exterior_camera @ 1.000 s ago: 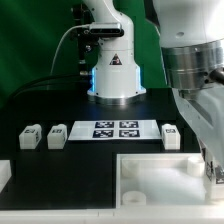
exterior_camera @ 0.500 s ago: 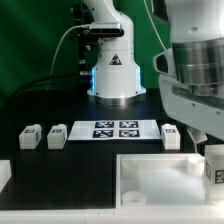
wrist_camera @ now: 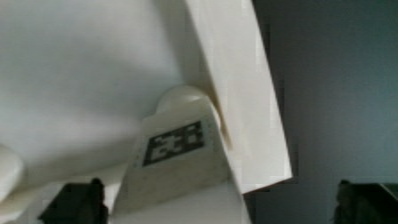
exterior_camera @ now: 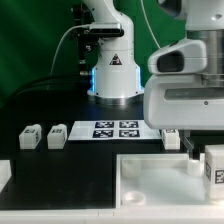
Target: Assemble one leg
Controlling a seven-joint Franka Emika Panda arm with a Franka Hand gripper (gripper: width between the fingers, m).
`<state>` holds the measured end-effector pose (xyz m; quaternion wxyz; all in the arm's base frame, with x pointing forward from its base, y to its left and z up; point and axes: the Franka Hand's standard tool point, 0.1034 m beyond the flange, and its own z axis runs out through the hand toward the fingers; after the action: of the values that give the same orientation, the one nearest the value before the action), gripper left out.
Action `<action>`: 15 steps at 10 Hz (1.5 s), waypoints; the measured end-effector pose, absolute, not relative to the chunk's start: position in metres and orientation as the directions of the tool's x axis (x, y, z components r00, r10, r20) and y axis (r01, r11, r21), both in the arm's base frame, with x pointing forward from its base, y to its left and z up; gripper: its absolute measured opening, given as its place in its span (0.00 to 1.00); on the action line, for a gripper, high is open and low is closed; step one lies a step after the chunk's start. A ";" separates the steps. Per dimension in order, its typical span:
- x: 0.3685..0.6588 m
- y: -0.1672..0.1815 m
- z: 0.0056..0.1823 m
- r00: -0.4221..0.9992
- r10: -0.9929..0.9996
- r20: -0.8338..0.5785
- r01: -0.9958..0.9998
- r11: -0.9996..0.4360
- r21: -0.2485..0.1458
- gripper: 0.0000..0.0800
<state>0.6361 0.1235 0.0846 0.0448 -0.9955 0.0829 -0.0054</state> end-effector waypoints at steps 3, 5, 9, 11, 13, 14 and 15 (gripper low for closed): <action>0.644 0.123 0.085 0.999 0.022 0.035 0.025 -0.997 -0.073 0.78; 0.644 0.124 0.084 0.995 -0.097 0.025 -0.094 -0.992 -0.085 0.60; 0.645 0.116 0.084 0.817 -0.576 -0.021 -0.575 -0.813 -0.087 0.38; 0.643 0.112 0.083 0.546 -0.837 -0.043 -0.837 -0.542 -0.075 0.38; 0.639 0.109 0.082 0.299 -0.951 -0.072 -0.952 -0.293 -0.084 0.38; 0.638 0.109 0.082 0.255 -0.964 -0.075 -0.965 -0.249 -0.080 0.38; 0.637 0.110 0.082 0.163 -0.983 -0.090 -0.985 -0.157 -0.071 0.38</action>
Offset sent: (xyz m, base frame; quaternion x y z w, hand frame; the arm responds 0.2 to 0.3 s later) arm 0.0000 0.0000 0.0000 0.0000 0.0000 0.0000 1.0000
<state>0.6365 0.1103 0.0821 0.0562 -0.7604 0.6469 0.0111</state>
